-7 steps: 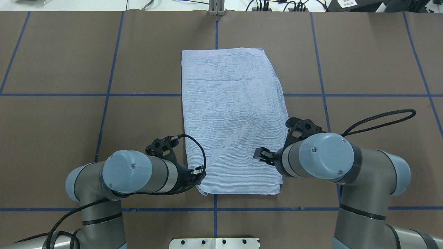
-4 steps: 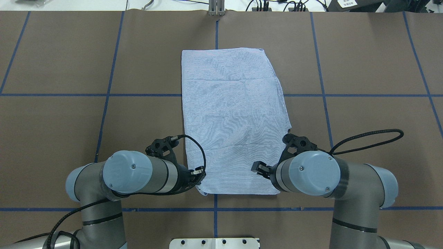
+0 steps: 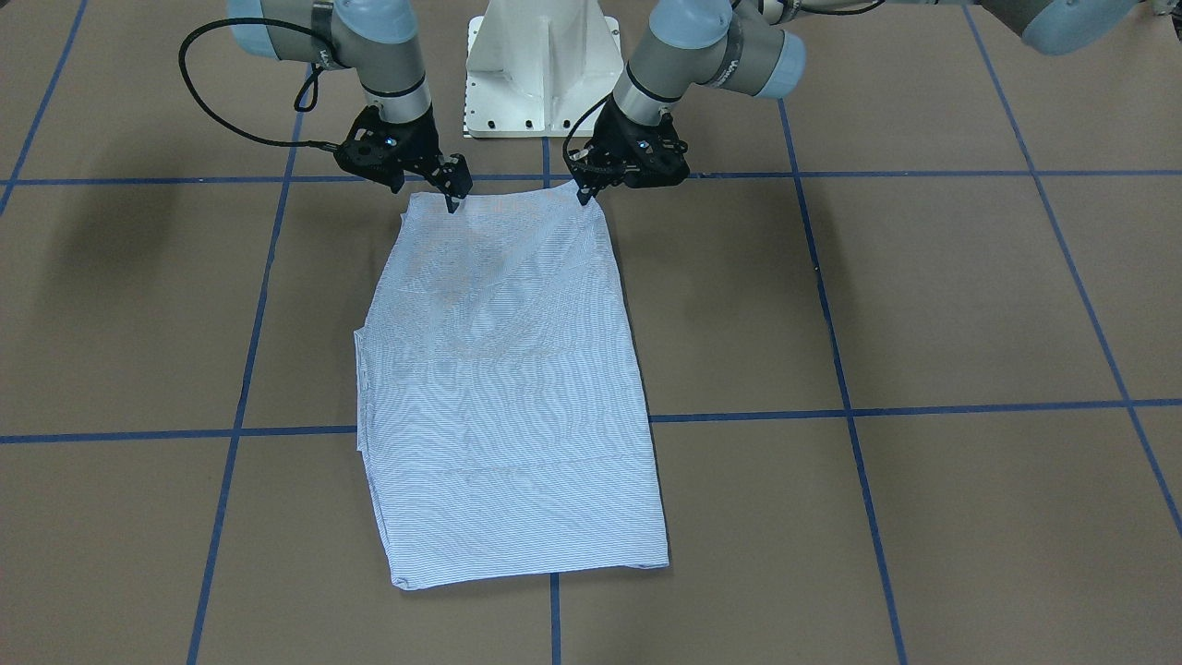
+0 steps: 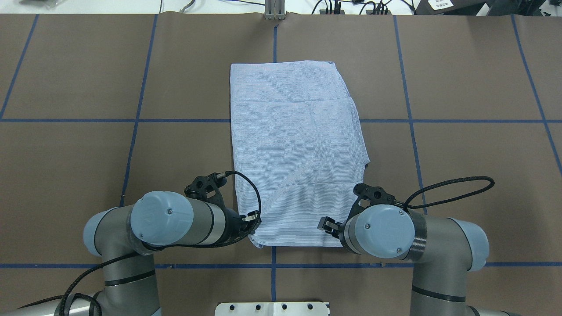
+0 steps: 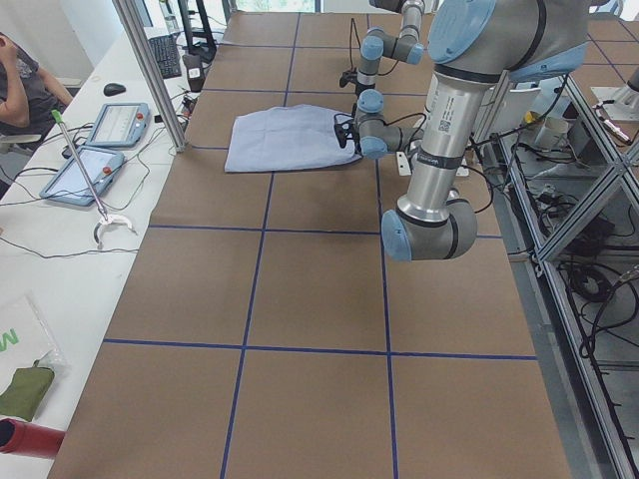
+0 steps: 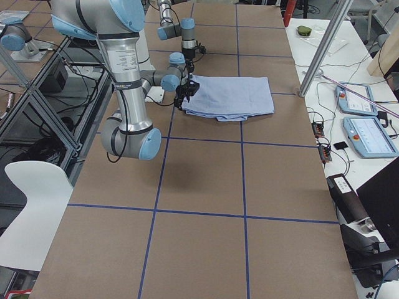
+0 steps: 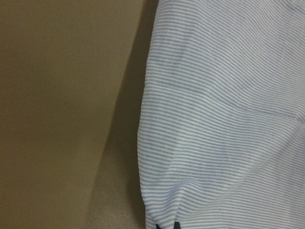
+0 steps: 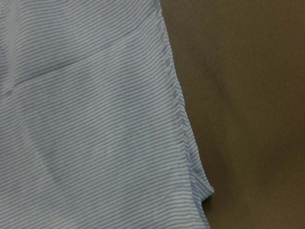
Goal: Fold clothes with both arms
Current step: 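Move the right gripper down to the shirt corner nearest the robot, then pinch the near shirt edge with both grippers at its two corners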
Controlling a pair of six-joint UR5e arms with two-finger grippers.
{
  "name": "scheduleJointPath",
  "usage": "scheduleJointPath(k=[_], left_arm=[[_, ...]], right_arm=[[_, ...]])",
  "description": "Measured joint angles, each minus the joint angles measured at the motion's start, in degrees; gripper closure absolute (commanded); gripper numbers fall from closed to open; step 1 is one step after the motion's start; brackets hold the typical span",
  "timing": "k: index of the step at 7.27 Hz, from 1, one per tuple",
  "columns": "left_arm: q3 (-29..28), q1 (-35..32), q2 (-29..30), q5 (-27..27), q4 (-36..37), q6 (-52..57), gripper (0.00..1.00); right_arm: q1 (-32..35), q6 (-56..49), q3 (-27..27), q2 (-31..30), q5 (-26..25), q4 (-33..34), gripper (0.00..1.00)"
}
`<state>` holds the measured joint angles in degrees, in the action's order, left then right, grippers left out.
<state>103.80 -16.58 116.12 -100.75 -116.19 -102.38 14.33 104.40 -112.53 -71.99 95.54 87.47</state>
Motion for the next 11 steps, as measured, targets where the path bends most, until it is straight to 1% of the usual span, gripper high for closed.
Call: scheduleJointPath(k=[5,11], left_arm=[[-0.2,0.1,0.0,0.1,0.0,-0.1,1.0],[-0.3,0.2,0.0,0.1,0.0,-0.1,1.0]], right_arm=[[-0.3,0.0,3.7,2.7,0.0,0.0,0.0],[0.1,-0.1,4.0,2.4,0.2,0.5,0.01]])
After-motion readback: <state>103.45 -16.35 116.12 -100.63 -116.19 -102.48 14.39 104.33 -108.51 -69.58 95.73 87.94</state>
